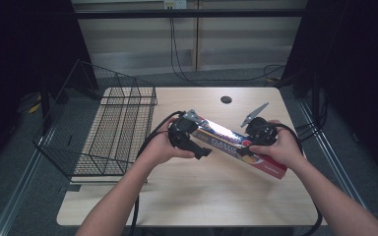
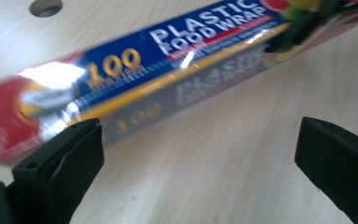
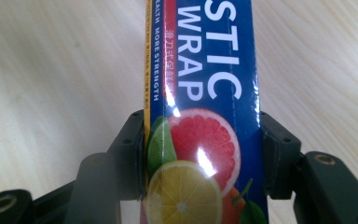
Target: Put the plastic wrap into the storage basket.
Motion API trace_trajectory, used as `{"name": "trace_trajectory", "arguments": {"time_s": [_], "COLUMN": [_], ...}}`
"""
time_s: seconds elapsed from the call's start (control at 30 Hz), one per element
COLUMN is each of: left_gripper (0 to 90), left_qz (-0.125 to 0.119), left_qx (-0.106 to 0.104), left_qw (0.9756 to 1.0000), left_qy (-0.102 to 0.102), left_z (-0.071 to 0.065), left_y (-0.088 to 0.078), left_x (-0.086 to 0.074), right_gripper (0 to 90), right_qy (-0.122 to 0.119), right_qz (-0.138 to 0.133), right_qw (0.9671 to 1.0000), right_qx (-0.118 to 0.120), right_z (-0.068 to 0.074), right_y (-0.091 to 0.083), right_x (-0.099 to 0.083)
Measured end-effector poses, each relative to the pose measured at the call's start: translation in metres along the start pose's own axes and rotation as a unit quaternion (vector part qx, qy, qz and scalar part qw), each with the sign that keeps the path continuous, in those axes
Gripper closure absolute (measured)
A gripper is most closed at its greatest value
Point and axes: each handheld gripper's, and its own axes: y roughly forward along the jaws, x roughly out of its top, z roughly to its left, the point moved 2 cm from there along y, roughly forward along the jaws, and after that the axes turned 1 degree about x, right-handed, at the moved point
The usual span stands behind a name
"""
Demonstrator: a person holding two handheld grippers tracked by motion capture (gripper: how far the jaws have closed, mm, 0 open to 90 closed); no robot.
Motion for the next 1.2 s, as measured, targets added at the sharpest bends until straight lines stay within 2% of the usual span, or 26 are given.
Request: {"name": "trace_trajectory", "arguments": {"time_s": [0.27, 0.37, 0.4, 0.47, 0.5, 0.57, 0.63, 0.67, 0.7, 0.73, 0.77, 0.8, 0.87, 0.97, 1.0, 1.03, 1.07, 1.1, 1.13, 1.17, 1.2], "left_gripper": [2.0, 2.1, 2.2, 2.1, 2.1, 2.1, 2.1, 2.1, 2.1, 2.6, 3.7, 3.7, 4.7, 8.1, 10.2, 13.8, 13.8, 25.8, 27.8, 27.8, 30.6], "left_qz": [0.019, 0.029, 0.033, 0.044, 0.049, 0.055, 0.067, 0.08, 0.08, 0.084, 0.084, 0.086, 0.095, 0.118, 0.125, 0.125, 0.133, 0.145, 0.145, 0.152, 0.163], "left_qx": [0.004, 0.004, 0.002, 0.001, 0.002, -0.001, 0.0, -0.007, -0.007, -0.024, -0.024, -0.03, -0.048, -0.074, -0.08, -0.08, -0.093, -0.1, -0.1, -0.1, -0.102], "left_qw": [0.9997, 0.9993, 0.999, 0.9981, 0.9977, 0.9969, 0.9954, 0.9935, 0.9935, 0.9922, 0.9922, 0.9917, 0.9889, 0.9827, 0.9812, 0.9812, 0.9797, 0.9786, 0.9786, 0.9758, 0.9742], "left_qy": [0.015, 0.026, 0.029, 0.043, 0.048, 0.056, 0.069, 0.081, 0.081, 0.089, 0.089, 0.091, 0.104, 0.122, 0.124, 0.124, 0.117, 0.106, 0.106, 0.121, 0.118], "left_z": [0.005, 0.003, 0.003, 0.004, 0.005, 0.006, 0.006, 0.005, 0.005, 0.002, 0.002, 0.002, -0.003, -0.009, -0.012, -0.012, -0.014, -0.017, -0.017, -0.019, -0.021], "left_y": [-0.001, 0.002, 0.004, 0.007, 0.008, 0.01, 0.013, 0.016, 0.016, 0.019, 0.019, 0.02, 0.022, 0.027, 0.029, 0.029, 0.03, 0.031, 0.031, 0.031, 0.031], "left_x": [0.014, 0.017, 0.018, 0.021, 0.022, 0.025, 0.029, 0.032, 0.032, 0.037, 0.037, 0.038, 0.039, 0.038, 0.038, 0.038, 0.038, 0.039, 0.039, 0.04, 0.04], "right_gripper": [44.9, 44.9, 44.9, 44.9, 44.9, 44.9, 44.9, 44.9, 44.9, 44.9, 44.9, 44.9, 44.8, 44.9, 44.8, 44.8, 44.9, 44.8, 44.8, 44.8, 44.8], "right_qy": [-0.038, -0.044, -0.052, -0.057, -0.072, -0.074, -0.083, -0.091, -0.091, -0.105, -0.105, -0.117, -0.132, -0.156, -0.163, -0.163, -0.17, -0.182, -0.182, -0.187, -0.197], "right_qz": [0.0, 0.001, 0.002, 0.001, -0.001, -0.003, -0.006, -0.01, -0.01, -0.013, -0.013, -0.019, -0.025, -0.031, -0.032, -0.032, -0.035, -0.045, -0.045, -0.05, -0.053], "right_qw": [0.9993, 0.999, 0.9985, 0.9983, 0.9973, 0.9971, 0.9964, 0.9955, 0.9955, 0.9941, 0.9941, 0.9925, 0.9905, 0.9867, 0.9856, 0.9856, 0.9843, 0.9812, 0.9812, 0.9799, 0.9777], "right_qx": [0.007, 0.011, 0.015, 0.015, 0.015, 0.019, 0.018, 0.024, 0.024, 0.025, 0.025, 0.027, 0.027, 0.034, 0.033, 0.033, 0.034, 0.046, 0.046, 0.047, 0.05], "right_z": [0.009, 0.01, 0.012, 0.013, 0.015, 0.017, 0.018, 0.02, 0.02, 0.022, 0.022, 0.024, 0.026, 0.027, 0.028, 0.028, 0.029, 0.03, 0.03, 0.031, 0.031], "right_y": [-0.004, -0.004, -0.004, -0.004, -0.006, -0.007, -0.008, -0.01, -0.01, -0.012, -0.012, -0.014, -0.016, -0.018, -0.019, -0.019, -0.019, -0.021, -0.021, -0.021, -0.022], "right_x": [0.005, 0.005, 0.006, 0.006, 0.007, 0.008, 0.008, 0.009, 0.009, 0.01, 0.01, 0.011, 0.011, 0.011, 0.011, 0.011, 0.011, 0.011, 0.011, 0.011, 0.012]}}
